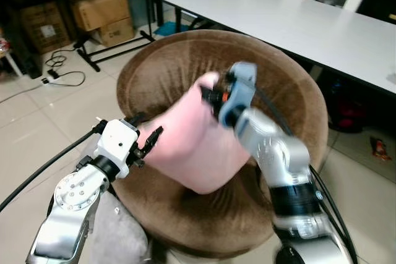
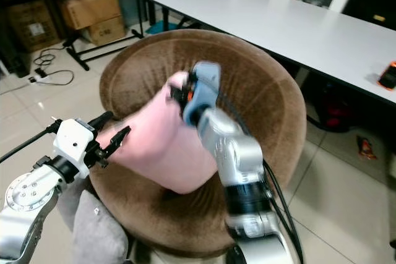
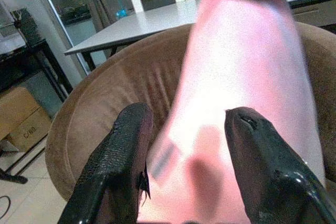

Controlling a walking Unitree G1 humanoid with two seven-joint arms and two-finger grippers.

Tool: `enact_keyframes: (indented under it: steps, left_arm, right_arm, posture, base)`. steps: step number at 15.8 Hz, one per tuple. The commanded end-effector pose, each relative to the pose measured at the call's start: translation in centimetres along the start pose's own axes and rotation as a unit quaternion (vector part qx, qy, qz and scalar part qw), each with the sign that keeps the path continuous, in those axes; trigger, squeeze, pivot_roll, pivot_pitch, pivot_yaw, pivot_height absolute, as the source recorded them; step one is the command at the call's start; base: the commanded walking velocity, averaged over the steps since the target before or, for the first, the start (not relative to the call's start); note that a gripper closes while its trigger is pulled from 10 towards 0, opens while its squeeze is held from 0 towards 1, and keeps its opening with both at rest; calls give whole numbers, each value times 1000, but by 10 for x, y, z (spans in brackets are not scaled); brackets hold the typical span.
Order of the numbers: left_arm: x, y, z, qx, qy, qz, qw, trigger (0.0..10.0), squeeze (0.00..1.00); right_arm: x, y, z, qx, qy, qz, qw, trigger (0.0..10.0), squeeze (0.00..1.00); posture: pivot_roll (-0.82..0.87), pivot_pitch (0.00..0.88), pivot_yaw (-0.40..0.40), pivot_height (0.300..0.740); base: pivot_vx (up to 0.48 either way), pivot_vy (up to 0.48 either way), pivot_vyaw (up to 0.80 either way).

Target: Move the pillow to the sofa from floor

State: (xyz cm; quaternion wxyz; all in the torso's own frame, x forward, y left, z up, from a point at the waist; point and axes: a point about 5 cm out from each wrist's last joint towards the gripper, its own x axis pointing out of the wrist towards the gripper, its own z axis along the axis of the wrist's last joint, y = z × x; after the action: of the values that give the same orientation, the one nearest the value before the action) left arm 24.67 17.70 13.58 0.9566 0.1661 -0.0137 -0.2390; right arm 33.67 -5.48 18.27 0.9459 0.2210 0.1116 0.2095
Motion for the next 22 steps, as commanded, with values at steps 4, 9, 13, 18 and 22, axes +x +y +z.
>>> enact_keyframes:
  steps: [4, 9, 13, 18, 22]
  left_arm:
    - [-2, 1, -1, -3, 6, -9, 1000, 10000, 0]
    - [-3, -1, -2, -3, 12, -23, 1000, 10000, 0]
    - [-5, -3, -4, -11, 20, -54, 998, 10000, 0]
    - [-7, -4, -4, -18, 24, -73, 997, 10000, 0]
    - [-7, -4, -4, -24, 25, -83, 996, 10000, 0]
  right_arm:
    - [13, -63, 14, 233, -28, -282, 931, 10000, 0]
    - [-1, -124, 19, 359, -48, -426, 829, 10000, 0]
    - [-17, -155, 14, 399, -67, -482, 777, 10000, 0]
    - [-37, -182, 21, 410, -110, -533, 732, 10000, 0]
    - [-40, -186, 23, 378, -129, -537, 743, 10000, 1000]
  posture:
    - [-13, 0, -42, 740]
    - [-7, 0, -44, 740]
    - [-3, 0, -46, 740]
    - [-2, 0, -46, 740]
    - [-4, 0, -46, 740]
  base:
    - [0, 0, 0]
    - [0, 0, 0]
    - [0, 0, 0]
    - [0, 0, 0]
    - [0, 0, 0]
